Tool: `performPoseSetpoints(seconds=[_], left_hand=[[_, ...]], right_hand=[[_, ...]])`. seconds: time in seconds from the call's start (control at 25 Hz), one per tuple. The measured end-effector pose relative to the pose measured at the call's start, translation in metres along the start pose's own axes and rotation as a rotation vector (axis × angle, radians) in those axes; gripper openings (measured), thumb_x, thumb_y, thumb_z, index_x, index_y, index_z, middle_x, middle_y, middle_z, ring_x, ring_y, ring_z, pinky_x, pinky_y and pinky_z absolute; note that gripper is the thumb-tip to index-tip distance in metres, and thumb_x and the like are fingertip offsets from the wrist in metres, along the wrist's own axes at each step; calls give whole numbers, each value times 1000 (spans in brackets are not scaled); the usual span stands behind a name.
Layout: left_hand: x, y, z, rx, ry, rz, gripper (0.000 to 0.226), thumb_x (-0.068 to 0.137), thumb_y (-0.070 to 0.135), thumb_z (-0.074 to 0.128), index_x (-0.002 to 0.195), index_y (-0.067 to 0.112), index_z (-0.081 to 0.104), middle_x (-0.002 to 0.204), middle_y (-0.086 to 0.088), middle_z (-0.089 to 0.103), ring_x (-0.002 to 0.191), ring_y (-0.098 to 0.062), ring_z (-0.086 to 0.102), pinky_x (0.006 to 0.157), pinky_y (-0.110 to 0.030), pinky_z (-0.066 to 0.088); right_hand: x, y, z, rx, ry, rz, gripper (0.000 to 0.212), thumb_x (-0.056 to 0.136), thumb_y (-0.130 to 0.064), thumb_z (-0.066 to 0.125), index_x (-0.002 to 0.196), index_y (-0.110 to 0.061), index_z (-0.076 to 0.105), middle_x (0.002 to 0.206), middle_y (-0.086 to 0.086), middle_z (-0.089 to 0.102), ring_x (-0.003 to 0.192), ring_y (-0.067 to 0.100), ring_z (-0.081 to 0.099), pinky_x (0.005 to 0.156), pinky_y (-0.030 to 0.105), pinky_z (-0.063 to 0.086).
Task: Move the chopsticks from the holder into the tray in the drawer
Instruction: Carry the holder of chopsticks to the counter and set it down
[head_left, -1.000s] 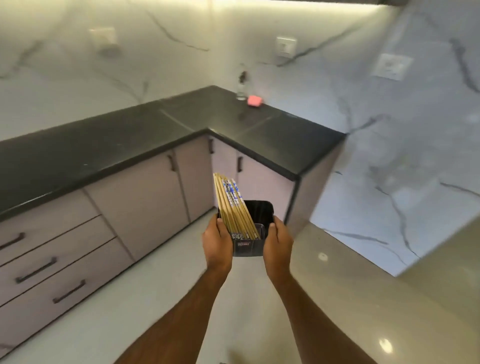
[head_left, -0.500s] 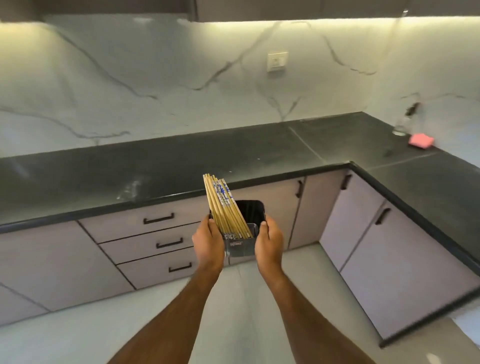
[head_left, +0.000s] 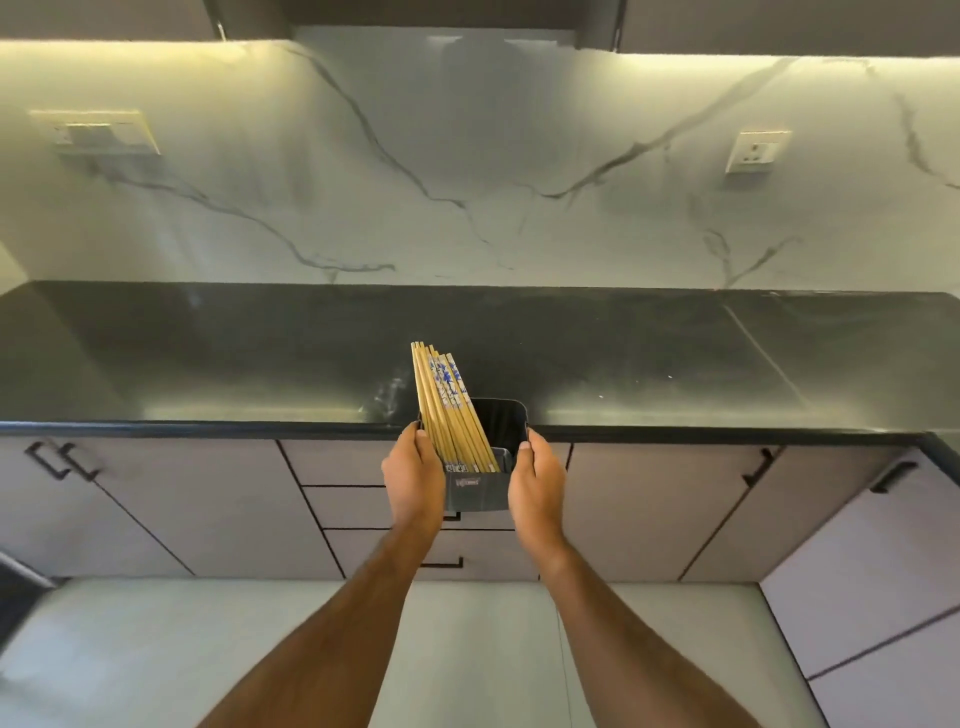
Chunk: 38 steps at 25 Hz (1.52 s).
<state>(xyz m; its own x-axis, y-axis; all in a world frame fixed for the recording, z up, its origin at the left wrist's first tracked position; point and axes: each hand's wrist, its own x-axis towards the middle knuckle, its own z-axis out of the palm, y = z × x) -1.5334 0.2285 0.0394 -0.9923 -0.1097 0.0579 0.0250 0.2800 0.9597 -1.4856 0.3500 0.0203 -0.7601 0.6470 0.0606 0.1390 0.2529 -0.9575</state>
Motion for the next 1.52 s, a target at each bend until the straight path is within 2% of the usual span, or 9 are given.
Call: performPoseSetpoints(seconds=[0.16,0.28,0.44,0.68,0.84,1.0,1.2,1.36,1.52], left_hand=[[81,-9,-5,-15,-6,-10,33,108,22,35,95,10,63,86,0,67,76,-10,67,64,-20,54],[145,-19,-2,-12,-39,-1,32,108,22,36,98,11,64,90,-1,69,78,-10,68,67,-21,57],[222,-33,3,2,-92,-11,30,107,21,37,96,11,63,88,0,69,74,-8,66,62,-18,53],[310,-59,17,30,-167,-46,30,107,21,39,94,11,65,88,-2,69,71,-7,63,59,-15,47],[347,-72,28,47,-186,-58,30,107,20,40,94,10,65,86,-2,67,66,-6,59,56,-13,43],[367,-73,38,29,-212,-43,26,107,21,39,105,14,65,94,2,68,75,-4,61,63,-12,44],[382,-69,49,5,-267,-101,34,108,25,33,135,14,51,118,0,62,102,-8,58,91,-28,48],[385,-67,52,64,-289,-114,33,109,25,31,136,13,47,123,-2,59,105,-10,54,94,-32,47],[388,-59,54,176,-204,-160,28,107,22,32,116,11,56,104,-3,63,85,-11,59,78,-32,52]], right_hand=[[51,-11,63,-5,-22,-9,41,109,-23,33,142,-11,53,131,5,65,123,17,60,105,37,52],[92,-21,104,7,1,-25,34,109,-19,33,128,-12,60,109,4,70,98,11,66,85,23,57],[139,-26,155,-18,23,-12,30,109,-17,33,107,-22,62,96,10,69,90,22,67,72,28,57],[196,-20,215,-73,44,75,35,109,-21,33,134,-13,57,115,-3,67,105,6,64,85,16,52],[225,-18,239,-90,62,83,35,109,-21,34,132,-13,59,118,-1,67,111,10,63,96,32,56],[247,-21,245,-127,64,92,34,109,-18,33,133,-12,57,113,-5,62,101,4,58,79,9,43],[270,-24,247,-138,41,84,34,110,-17,32,130,-12,58,105,-8,59,95,2,61,64,3,42],[275,-23,245,-126,-1,93,34,110,-20,32,133,-12,56,107,-8,57,95,3,57,65,7,39],[277,-26,240,-111,-57,105,34,110,-20,32,134,-12,55,107,-9,55,99,4,54,65,7,38]])
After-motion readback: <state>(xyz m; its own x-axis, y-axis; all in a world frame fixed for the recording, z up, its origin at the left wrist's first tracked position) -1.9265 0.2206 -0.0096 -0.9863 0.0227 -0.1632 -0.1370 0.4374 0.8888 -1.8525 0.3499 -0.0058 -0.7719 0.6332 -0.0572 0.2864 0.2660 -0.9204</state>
